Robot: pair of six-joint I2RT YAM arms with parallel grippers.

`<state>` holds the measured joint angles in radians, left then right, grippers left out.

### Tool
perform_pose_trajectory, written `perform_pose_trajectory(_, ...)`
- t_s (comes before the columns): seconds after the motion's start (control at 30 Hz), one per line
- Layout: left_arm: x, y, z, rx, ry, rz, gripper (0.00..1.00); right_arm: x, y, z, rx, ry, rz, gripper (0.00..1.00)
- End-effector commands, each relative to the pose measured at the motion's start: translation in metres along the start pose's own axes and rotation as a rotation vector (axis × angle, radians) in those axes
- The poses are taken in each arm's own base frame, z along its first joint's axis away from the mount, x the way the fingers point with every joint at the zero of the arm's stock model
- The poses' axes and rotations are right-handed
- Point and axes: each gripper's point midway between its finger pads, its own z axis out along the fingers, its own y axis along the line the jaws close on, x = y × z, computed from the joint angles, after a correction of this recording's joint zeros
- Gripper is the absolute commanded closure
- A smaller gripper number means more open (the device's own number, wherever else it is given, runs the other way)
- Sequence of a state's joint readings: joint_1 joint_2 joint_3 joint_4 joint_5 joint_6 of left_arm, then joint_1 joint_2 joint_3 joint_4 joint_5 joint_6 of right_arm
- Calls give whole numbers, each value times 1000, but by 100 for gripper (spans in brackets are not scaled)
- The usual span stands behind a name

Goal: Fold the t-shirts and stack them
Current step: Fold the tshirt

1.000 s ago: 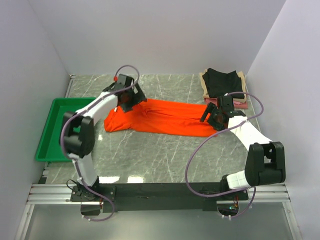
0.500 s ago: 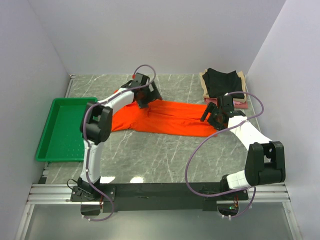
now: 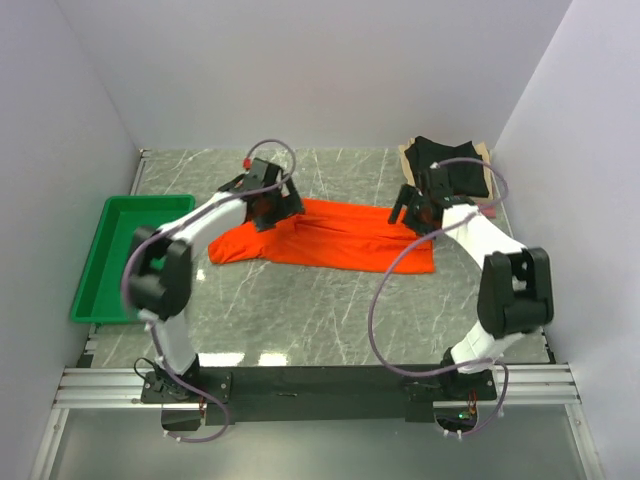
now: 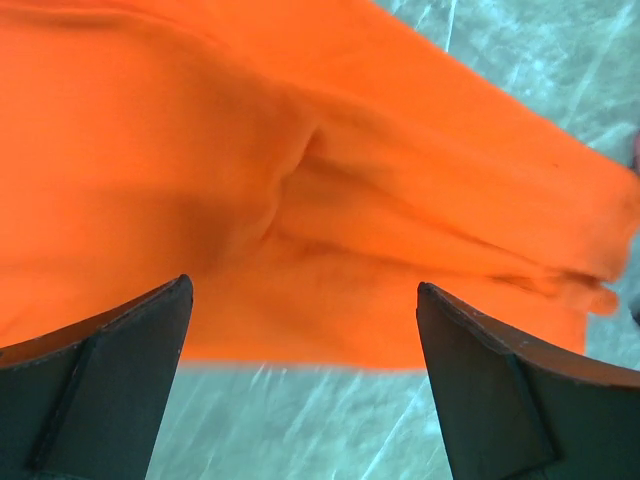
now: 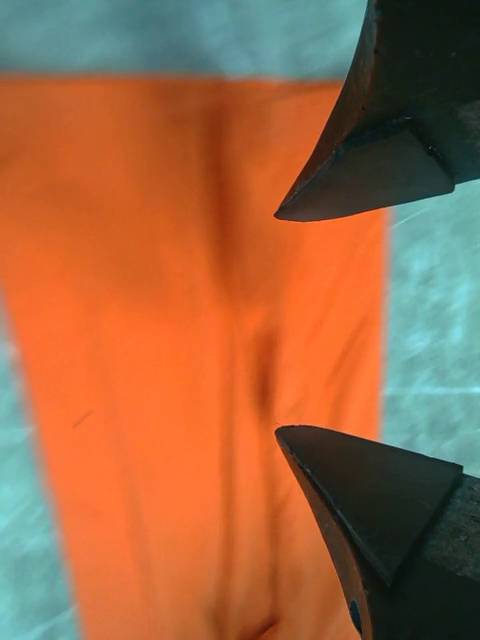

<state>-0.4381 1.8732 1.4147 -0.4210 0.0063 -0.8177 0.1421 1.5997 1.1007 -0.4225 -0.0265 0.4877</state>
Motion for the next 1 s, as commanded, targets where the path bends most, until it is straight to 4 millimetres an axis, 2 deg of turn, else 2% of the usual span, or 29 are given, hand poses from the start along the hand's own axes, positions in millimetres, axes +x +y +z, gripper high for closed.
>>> perform_pose_trajectory(0.0,-22,21,-55,-27,-170,-47,1,-25,21,15,-3,-19,-54,11)
perform_pose_trajectory(0.07,-16,39,-61,-57,-187,-71,1,-32,18,37,60,1,-42,11)
perform_pose_trajectory(0.1,-7,55,-62,-84,-177,-82,1,-27,14,43,86,37,-41,11)
perform_pose_trajectory(0.13,-3,63,-61,-95,-172,-87,1,-27,14,57,101,56,-41,11)
perform_pose_trajectory(0.23,7,89,-42,-124,-116,-126,1,-24,10,76,140,92,-37,11)
perform_pose_trajectory(0.27,1,92,-41,-120,-132,-137,1,-21,9,78,152,106,-33,11)
perform_pose_trajectory(0.3,4,102,-31,-134,-107,-153,1,-18,7,80,157,123,-32,11)
perform_pose_trajectory(0.4,7,109,-10,-117,-59,-163,1,-5,0,81,165,156,-35,11)
perform_pose_trajectory(0.5,1,119,7,-160,-50,-167,1,17,-16,73,227,205,-30,11)
perform_pose_trajectory(0.53,-1,119,11,-158,-41,-162,1,31,-23,67,233,233,-30,11)
perform_pose_trajectory(0.6,-8,121,25,-169,-32,-157,1,41,-23,55,215,237,-22,11)
perform_pose_trajectory(0.63,-10,122,29,-173,-27,-156,1,62,-31,52,225,275,-21,11)
perform_pose_trajectory(0.67,-12,124,34,-181,-13,-157,1,71,-33,47,221,288,-20,11)
perform_pose_trajectory(0.7,-23,123,44,-181,-13,-152,1,78,-33,43,215,293,-3,11)
perform_pose_trajectory(0.73,-27,119,48,-168,-4,-144,1,95,-36,33,204,315,-2,11)
perform_pose_trajectory(0.8,-43,116,67,-166,-22,-109,1,111,-36,24,194,315,8,11)
perform_pose_trajectory(0.83,-50,115,74,-167,-25,-104,1,131,-37,13,160,348,11,11)
perform_pose_trajectory(0.87,-50,110,81,-146,8,-92,1,141,-36,8,145,357,7,11)
perform_pose_trajectory(0.9,-63,102,98,-124,6,-84,1,156,-26,4,113,364,-18,11)
perform_pose_trajectory(0.93,-73,90,111,-88,20,-84,1,183,-16,-7,58,407,-50,11)
perform_pose_trajectory(0.97,-79,82,116,-58,27,-68,1,191,-19,-11,47,427,-47,11)
